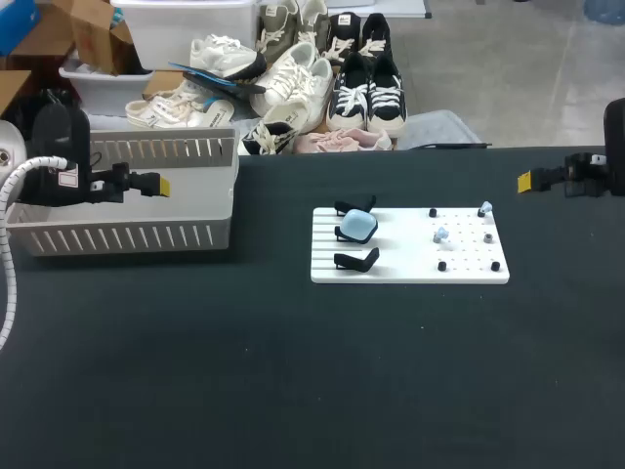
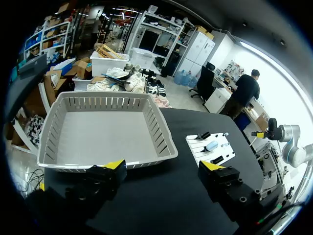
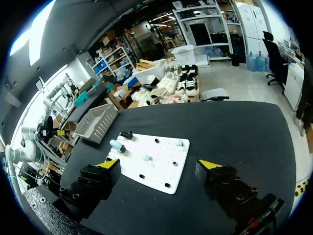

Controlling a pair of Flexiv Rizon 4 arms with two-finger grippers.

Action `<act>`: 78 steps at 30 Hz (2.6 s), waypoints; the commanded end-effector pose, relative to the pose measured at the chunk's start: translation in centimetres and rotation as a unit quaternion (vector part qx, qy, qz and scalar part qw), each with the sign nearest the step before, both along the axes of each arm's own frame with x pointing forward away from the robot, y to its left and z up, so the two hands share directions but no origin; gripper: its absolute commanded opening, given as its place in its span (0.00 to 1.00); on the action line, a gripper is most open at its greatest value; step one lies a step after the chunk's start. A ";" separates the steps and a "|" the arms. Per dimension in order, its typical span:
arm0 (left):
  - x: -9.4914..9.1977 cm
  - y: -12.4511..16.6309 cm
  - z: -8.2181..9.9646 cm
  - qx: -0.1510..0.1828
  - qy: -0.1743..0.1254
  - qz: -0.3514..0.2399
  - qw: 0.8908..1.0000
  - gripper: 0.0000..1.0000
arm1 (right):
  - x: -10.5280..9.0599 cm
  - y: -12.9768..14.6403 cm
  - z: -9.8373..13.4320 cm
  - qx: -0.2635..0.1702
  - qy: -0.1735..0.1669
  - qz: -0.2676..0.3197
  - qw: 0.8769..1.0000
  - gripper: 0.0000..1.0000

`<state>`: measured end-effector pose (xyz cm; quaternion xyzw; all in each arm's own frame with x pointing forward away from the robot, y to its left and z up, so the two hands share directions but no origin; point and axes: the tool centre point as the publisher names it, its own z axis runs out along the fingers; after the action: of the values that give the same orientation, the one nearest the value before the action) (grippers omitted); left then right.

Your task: Pick up each earbud case from the left stands, insert the matching earbuds, close the lid, and place the case in the box.

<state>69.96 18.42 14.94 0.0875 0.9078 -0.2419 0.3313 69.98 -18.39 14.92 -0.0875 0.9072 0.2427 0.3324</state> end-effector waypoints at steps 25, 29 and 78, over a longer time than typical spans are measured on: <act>0.1 0.0 0.1 0.001 0.002 -0.001 1.000 1.00 | 0.1 -0.1 0.0 0.001 0.001 0.002 1.000 1.00; 0.1 0.0 0.1 0.001 0.002 -0.001 1.000 1.00 | 0.1 -0.1 0.0 0.001 0.001 0.002 1.000 1.00; 2.1 -18.9 1.6 0.007 -0.170 -0.464 0.869 1.00 | 0.1 -0.1 0.0 0.001 0.001 0.002 1.000 1.00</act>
<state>70.84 0.74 17.12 0.5074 0.7219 -0.2917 0.3692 69.99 -18.39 14.92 -0.0875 0.9072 0.2427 0.3324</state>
